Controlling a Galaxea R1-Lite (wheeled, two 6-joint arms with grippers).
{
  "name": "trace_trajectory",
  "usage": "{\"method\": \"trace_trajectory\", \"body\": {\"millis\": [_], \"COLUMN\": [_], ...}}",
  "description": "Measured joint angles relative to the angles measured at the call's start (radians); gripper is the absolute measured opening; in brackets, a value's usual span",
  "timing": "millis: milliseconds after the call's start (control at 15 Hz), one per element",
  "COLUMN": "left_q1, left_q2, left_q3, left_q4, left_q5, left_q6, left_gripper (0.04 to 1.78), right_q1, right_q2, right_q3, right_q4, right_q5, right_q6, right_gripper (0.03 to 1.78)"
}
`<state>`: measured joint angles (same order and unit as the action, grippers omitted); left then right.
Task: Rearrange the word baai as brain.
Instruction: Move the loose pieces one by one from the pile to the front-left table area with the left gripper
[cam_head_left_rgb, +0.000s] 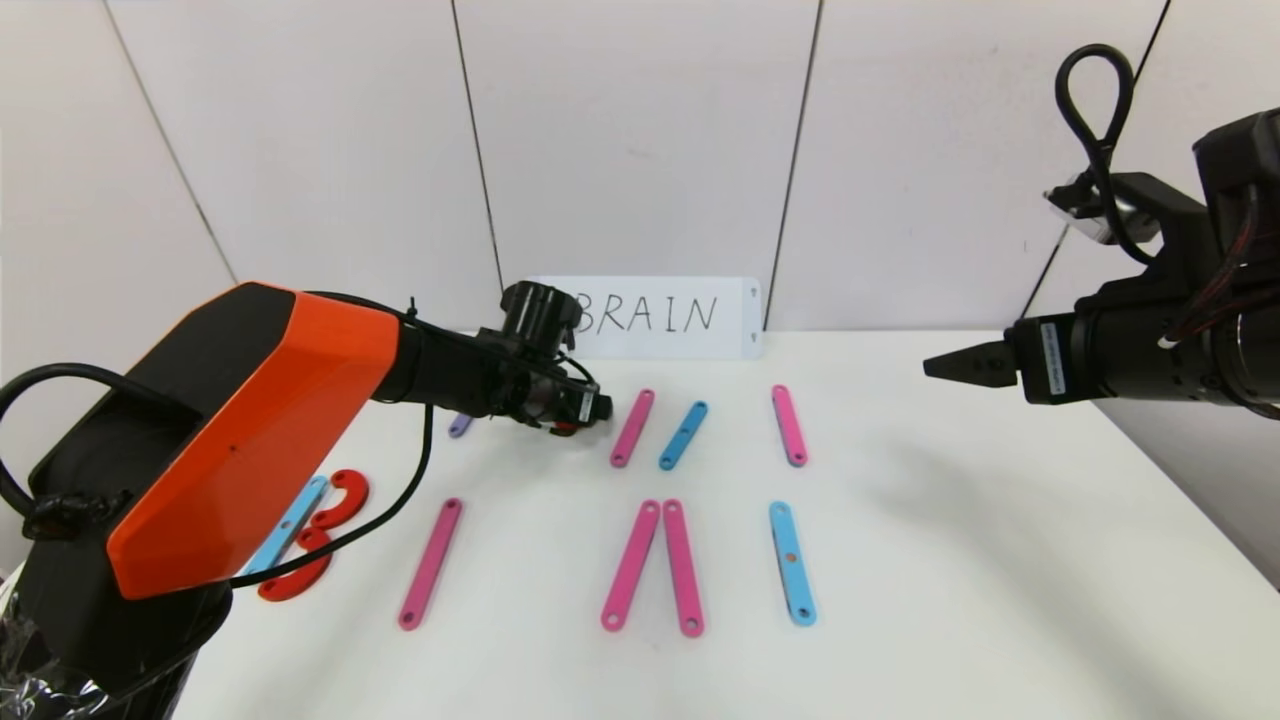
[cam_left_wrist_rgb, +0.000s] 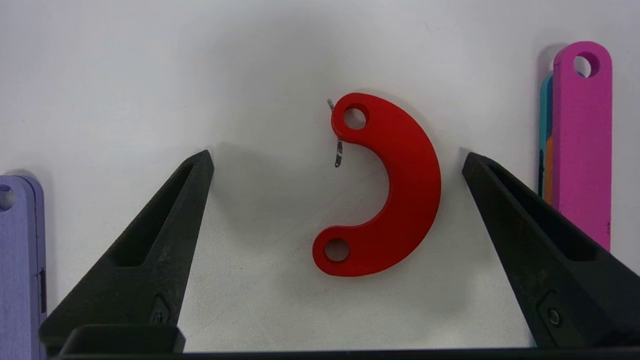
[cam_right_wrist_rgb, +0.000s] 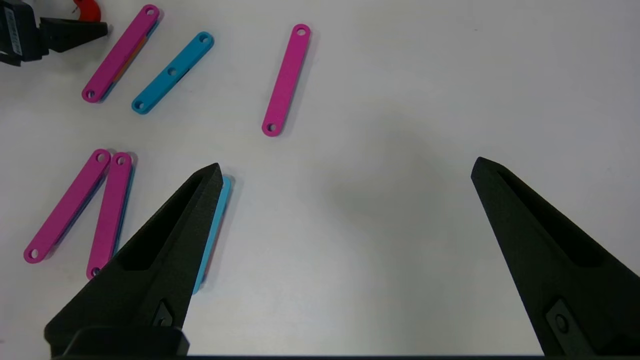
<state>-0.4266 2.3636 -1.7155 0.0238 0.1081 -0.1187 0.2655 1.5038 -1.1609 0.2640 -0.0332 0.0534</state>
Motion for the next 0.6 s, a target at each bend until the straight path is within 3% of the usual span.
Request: {"method": "trace_trajectory", "body": {"millis": [333, 600], "left_q1": [-0.001, -0.013], "left_q2": [0.000, -0.005], "left_q3": [0.000, 0.012], "left_q4": [0.000, 0.000], "left_q5": [0.000, 0.001], "left_q6": [0.000, -0.001], "left_gripper": [1.68, 1.27], "right_q1": [0.000, 0.000], "right_q2": [0.000, 0.000], "right_q3": [0.000, 0.000], "right_q4": [0.000, 0.000], "right_q5": [0.000, 0.000], "right_q6": [0.000, 0.000], "right_gripper": [1.74, 1.74]}}
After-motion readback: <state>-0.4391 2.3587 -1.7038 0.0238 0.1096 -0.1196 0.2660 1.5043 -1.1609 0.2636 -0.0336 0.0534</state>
